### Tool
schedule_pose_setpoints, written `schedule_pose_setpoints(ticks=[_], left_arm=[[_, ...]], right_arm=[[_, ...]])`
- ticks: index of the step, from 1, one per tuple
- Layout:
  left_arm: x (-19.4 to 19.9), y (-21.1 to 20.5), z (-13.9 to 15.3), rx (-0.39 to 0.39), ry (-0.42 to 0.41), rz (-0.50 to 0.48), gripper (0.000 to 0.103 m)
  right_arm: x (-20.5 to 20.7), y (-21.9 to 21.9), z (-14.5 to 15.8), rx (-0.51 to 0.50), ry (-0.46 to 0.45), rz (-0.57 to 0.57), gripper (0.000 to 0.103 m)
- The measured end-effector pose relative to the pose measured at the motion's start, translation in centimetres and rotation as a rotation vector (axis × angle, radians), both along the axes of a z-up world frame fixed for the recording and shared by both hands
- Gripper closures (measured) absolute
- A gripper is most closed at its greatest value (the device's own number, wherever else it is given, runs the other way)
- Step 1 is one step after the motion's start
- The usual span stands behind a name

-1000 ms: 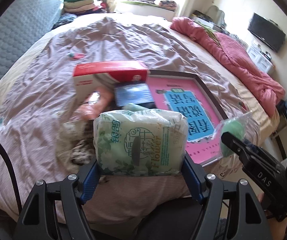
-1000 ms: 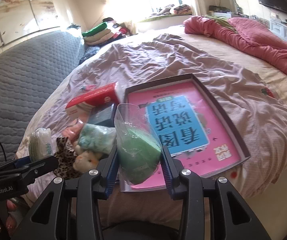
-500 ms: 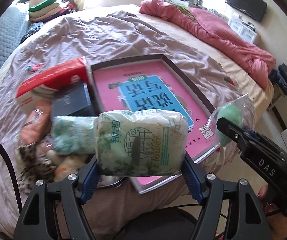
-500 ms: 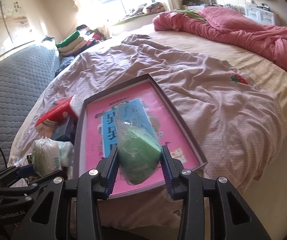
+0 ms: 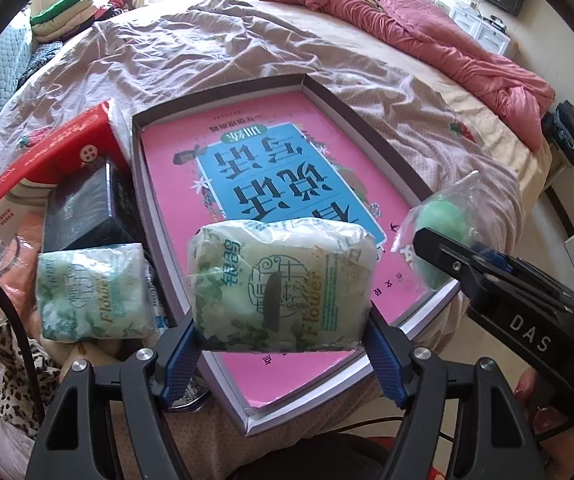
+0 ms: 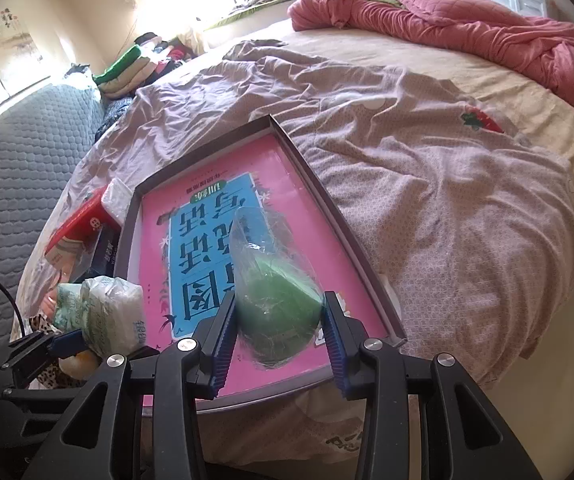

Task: Organize soft objects
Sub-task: 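Carry the tissue pack with the left tool while the right tool carries the green ball onto the pink tray, then lower the tissue pack onto the pink tray and open the left tool while the right tool releases the ball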

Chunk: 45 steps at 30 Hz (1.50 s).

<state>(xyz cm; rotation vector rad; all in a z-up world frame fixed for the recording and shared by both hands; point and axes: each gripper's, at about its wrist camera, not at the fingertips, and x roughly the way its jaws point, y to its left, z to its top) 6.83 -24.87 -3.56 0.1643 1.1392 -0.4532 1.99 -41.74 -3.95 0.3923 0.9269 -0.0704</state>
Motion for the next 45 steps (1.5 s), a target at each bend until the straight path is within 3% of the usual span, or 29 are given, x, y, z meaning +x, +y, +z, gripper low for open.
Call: schedule_pose_setpoints(ticks=[17, 45], left_arm=[[0.7, -1.1, -2.1, 0.04, 0.042, -0.019, 0.029], [0.4, -1.4, -2.8, 0.051, 0.068, -0.022, 0.027]], right_arm=[[1.0, -0.4, -2.1, 0.005, 0.064, -0.018, 0.059], [0.1, -0.7, -0.7, -0.012, 0.039, -0.039, 0.046]])
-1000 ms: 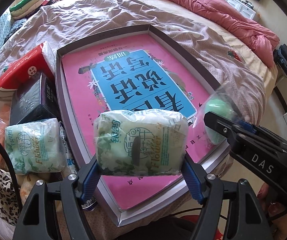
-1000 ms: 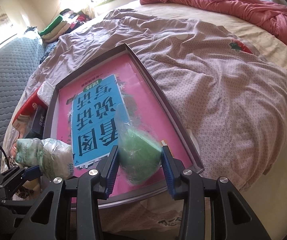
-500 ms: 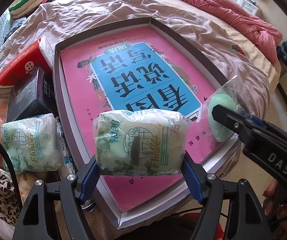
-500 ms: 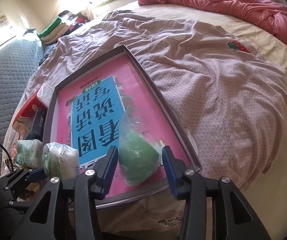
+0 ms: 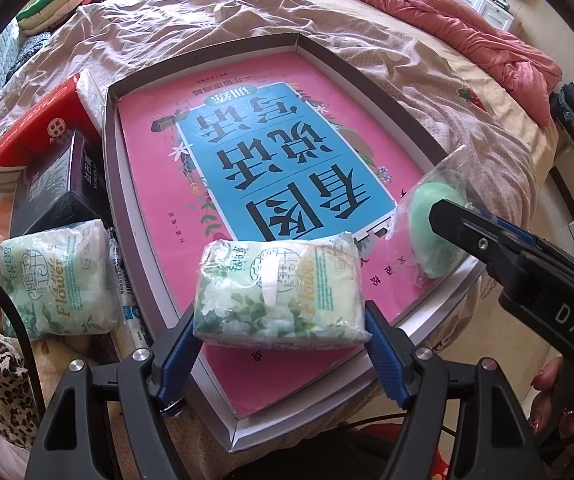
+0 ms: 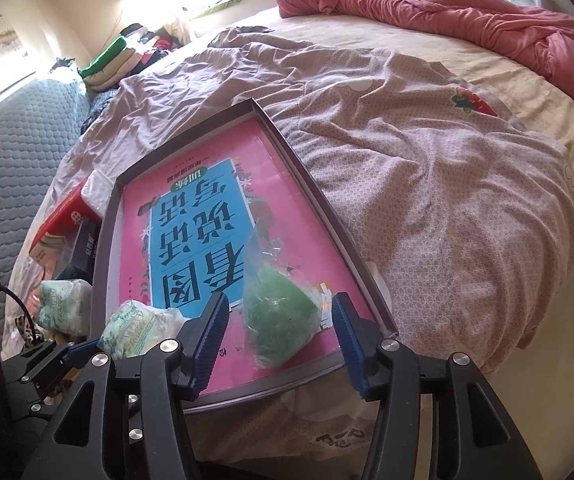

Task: Organize soft objects
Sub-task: 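Lower the tissue pack onto the pink tray and open the left tool while the right tool releases the ball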

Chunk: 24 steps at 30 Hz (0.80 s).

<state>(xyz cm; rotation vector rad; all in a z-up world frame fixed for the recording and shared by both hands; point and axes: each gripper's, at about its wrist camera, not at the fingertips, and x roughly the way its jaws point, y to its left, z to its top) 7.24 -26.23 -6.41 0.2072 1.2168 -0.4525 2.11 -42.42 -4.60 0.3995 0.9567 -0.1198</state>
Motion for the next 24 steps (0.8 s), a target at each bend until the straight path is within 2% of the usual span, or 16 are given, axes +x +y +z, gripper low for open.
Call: schedule_pose_setpoints(ticks=[7, 10, 17, 24], left_arm=[[-0.1, 0.4, 0.8, -0.003, -0.023, 0.005, 0.025], [-0.2, 0.6, 1.3, -0.012, -0.039, 0.007, 0.02], [-0.3, 1.2, 2.4, -0.03, -0.076, 0.023, 0.017], [-0.5, 2.1, 4.1, -0.063, -0.111, 0.044, 0.014]], right_arm=[[-0.5, -0.5, 0.3, -0.007, 0.0, -0.024, 0.041], [-0.8, -0.8, 0.4, -0.007, -0.004, -0.036, 0.038], [-1.1, -0.8, 1.0, -0.018, -0.017, -0.041, 0.032], [-1.1, -0.5, 1.5, -0.025, -0.03, -0.036, 0.031]])
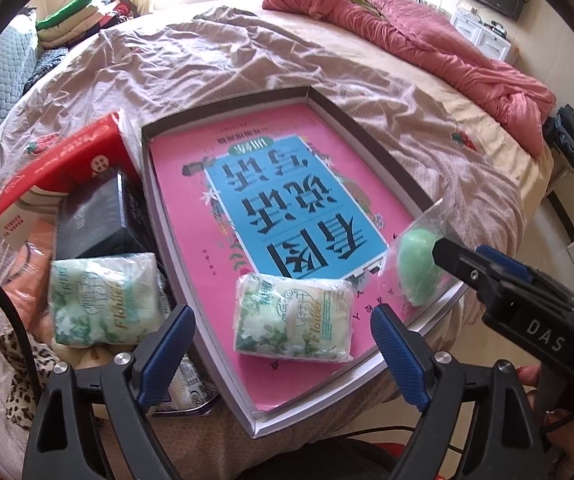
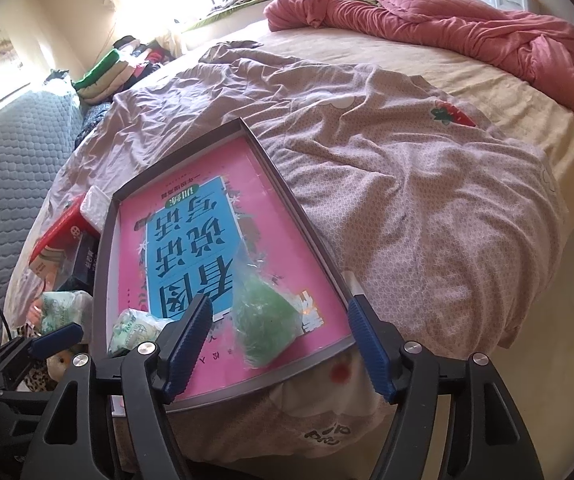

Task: Organize soft objects
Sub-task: 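Lower the tissue pack onto the pink tray and open the left tool while the right tool releases the ball, then move both tools back to the pile and grasp the leopard-print scrunchie with the left tool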

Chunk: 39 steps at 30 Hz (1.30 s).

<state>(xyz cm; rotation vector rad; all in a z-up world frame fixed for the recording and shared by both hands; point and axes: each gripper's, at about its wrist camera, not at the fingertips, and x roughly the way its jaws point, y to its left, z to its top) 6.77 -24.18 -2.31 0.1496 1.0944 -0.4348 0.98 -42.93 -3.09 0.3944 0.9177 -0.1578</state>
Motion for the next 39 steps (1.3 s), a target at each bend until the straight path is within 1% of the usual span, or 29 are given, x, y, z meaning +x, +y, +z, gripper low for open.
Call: schedule_pose_setpoints(ticks=[4, 6, 9, 18, 27, 39], left_arm=[[-0.1, 0.6, 1.1, -0.02, -0.019, 0.02, 0.013], [-0.2, 1.2, 1.8, -0.036, -0.027, 0.033, 0.012], [-0.4, 1.9, 2.6, -0.048, -0.04, 0.046, 0.011], [-1.0, 5.5, 4.5, -0.075, -0.065, 0.112, 0.01], [-1.6, 9.0, 5.7, -0.091, -0.088, 0.167, 0.01], [-2.9, 12.2, 6.6, -0.077, -0.113, 0.219, 0.01]], right_arm=[[-0.1, 0.2, 0.4, -0.007, -0.006, 0.0, 0.03], [-0.1, 0.4, 0.6, -0.011, -0.01, 0.004, 0.028], [-0.1, 0.7, 1.1, -0.022, -0.02, 0.01, 0.027], [-0.6, 2.0, 3.0, -0.053, -0.074, 0.032, 0.027], [-0.9, 3.6, 4.2, -0.08, -0.101, 0.069, 0.026], [-1.2, 7.1, 6.2, -0.109, -0.147, 0.147, 0.026]])
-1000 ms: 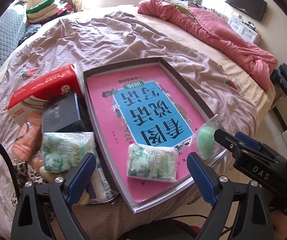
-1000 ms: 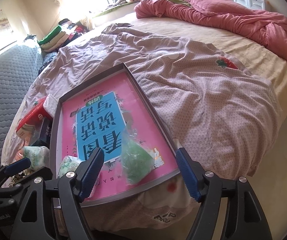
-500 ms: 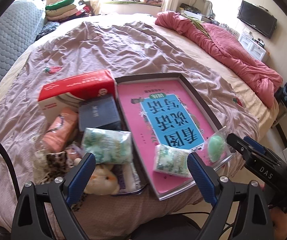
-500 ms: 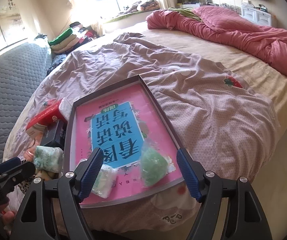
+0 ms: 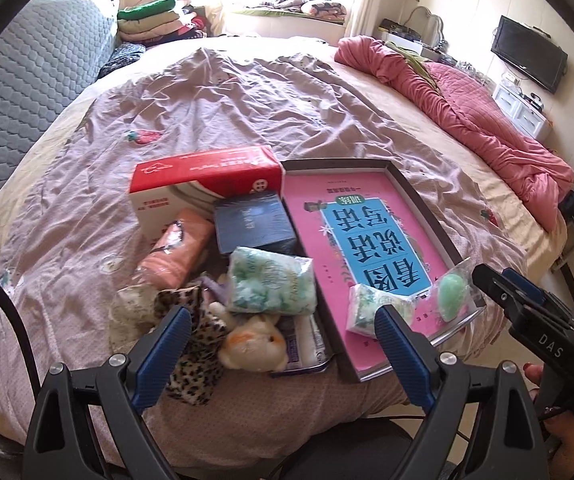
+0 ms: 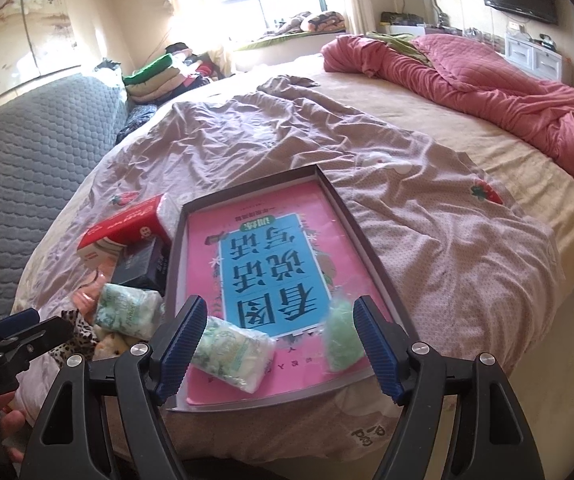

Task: Organize soft objects
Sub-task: 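Move both tools back to the pile and grasp the leopard-print scrunchie with the left tool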

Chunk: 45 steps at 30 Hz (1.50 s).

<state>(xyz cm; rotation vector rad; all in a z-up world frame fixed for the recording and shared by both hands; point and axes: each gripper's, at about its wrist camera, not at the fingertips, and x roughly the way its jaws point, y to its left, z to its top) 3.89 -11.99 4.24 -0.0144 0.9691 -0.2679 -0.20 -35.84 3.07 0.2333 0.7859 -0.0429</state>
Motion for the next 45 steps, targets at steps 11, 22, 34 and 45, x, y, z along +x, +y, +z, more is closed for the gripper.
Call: schedule_pose_setpoints(ticks=[11, 22, 34, 45], left_arm=[[-0.7, 3.6, 0.5, 0.0, -0.013, 0.062, 0.01], [-1.0, 9.7, -0.4, -0.003, 0.004, 0.16, 0.01], [-2.2, 14.5, -2.7, -0.036, 0.057, 0.22, 0.01], [-1.7, 12.8, -5.6, -0.108, 0.13, 0.158, 0.01]], right_arm=[[0.1, 5.1, 0.9, -0.041, -0.013, 0.109, 0.026], [0.1, 9.4, 0.8, -0.081, -0.009, 0.208, 0.026], [0.0, 13.1, -0.1, -0.114, 0.014, 0.306, 0.026], [1.2, 14.3, -2.4, -0.152, 0.057, 0.329, 0.026]])
